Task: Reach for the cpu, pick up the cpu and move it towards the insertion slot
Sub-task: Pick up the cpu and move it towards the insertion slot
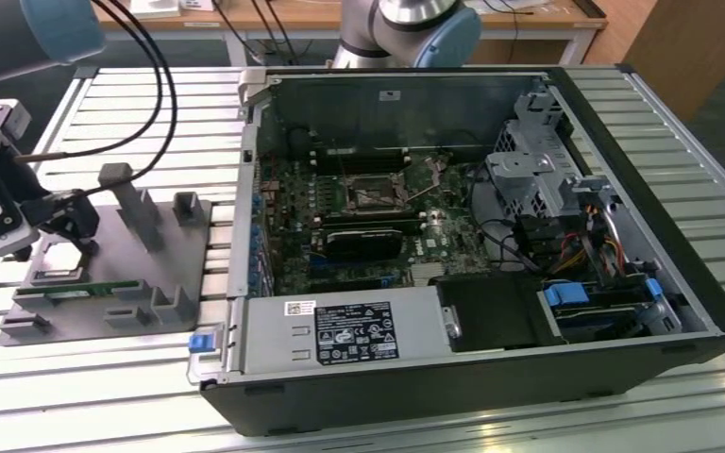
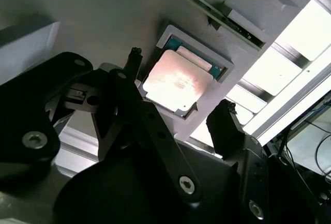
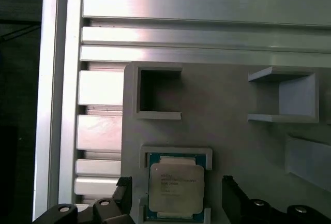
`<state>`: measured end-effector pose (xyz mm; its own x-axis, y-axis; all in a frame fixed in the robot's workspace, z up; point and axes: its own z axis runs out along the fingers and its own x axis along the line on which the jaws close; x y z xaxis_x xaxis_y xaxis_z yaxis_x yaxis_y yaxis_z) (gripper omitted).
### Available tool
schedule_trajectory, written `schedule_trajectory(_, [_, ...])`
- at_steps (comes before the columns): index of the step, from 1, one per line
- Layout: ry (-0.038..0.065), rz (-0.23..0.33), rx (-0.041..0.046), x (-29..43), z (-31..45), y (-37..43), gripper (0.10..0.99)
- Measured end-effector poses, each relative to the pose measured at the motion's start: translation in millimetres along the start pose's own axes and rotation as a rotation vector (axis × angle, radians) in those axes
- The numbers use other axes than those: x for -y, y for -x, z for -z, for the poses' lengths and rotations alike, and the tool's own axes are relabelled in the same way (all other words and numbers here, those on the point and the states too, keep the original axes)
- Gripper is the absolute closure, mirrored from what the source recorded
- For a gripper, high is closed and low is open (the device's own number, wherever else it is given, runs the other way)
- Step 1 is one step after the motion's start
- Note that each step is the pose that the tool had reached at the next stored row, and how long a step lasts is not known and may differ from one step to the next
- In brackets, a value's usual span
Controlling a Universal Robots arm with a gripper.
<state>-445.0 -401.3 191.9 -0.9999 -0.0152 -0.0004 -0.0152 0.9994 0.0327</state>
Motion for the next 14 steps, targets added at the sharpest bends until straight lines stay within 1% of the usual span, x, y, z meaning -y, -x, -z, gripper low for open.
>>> schedule_trajectory(4, [-0.002, -0.003, 0.0001, 0.2, -5.5, -0.3, 0.302])
schedule_trajectory(7, [-0.002, -0.005, 0.0001, 0.8, -6.9, -0.4, 0.302])
schedule_trajectory(9, [-0.002, -0.007, 0.0001, 1.6, -7.3, -0.4, 0.318])
schedule_trajectory(10, [-0.003, -0.009, 0.0001, 2.3, -7.4, -0.4, 0.388])
schedule_trajectory(14, [-0.002, -0.01, 0.0003, 3.9, -8.0, -0.4, 0.388])
